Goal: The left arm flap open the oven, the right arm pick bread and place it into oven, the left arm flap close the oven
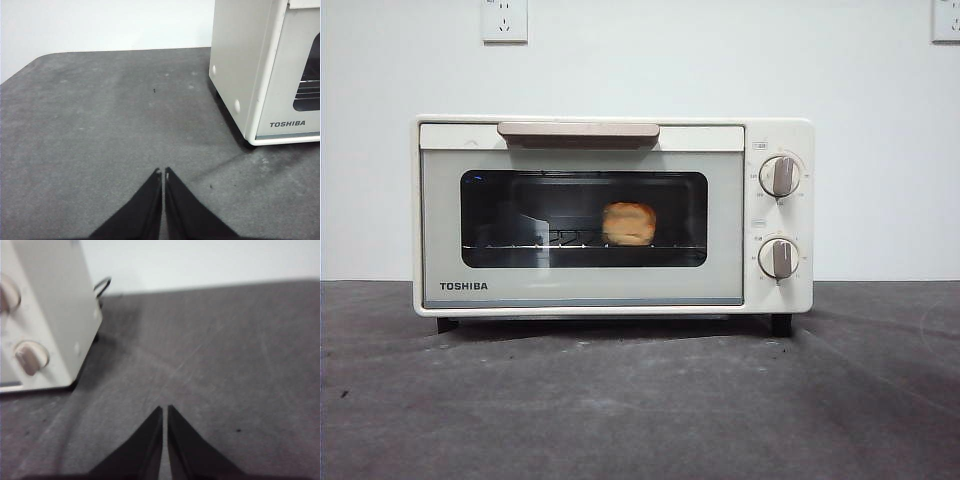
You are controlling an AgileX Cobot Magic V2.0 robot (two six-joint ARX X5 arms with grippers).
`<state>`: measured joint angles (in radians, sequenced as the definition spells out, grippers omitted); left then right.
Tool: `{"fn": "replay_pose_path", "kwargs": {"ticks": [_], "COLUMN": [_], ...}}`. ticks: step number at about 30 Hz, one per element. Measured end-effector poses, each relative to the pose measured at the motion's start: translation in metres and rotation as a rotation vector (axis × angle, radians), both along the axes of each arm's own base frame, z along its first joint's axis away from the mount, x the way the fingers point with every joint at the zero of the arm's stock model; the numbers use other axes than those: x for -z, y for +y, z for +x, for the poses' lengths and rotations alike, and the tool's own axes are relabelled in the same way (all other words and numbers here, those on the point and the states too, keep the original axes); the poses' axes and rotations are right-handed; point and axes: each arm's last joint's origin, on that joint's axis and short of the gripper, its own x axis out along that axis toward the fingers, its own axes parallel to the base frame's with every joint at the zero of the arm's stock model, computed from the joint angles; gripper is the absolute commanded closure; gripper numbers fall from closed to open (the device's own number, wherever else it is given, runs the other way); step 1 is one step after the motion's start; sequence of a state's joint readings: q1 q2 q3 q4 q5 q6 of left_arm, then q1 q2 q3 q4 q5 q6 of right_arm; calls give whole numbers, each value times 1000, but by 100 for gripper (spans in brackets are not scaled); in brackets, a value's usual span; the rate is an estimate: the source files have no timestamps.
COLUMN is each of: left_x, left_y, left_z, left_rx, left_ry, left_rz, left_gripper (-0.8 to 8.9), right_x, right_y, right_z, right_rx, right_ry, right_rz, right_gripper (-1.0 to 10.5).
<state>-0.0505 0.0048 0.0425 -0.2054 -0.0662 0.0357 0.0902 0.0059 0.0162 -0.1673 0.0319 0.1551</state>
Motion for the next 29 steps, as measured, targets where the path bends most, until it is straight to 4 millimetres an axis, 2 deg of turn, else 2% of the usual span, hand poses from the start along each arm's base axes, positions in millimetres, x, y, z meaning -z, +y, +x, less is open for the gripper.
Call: {"fn": "replay_pose_path", "kwargs": {"ticks": [29], "left_x": [0], "left_y": [0], "left_z": [0], "left_rx": [0], "left_ry": [0], "left_rz": [0], "left_gripper": [794], "right_x": [0], "right_y": [-1], "right_z": [0], "right_rx": [9], "right_ry": [-5], "right_rz": [0], "right_gripper": [934]}}
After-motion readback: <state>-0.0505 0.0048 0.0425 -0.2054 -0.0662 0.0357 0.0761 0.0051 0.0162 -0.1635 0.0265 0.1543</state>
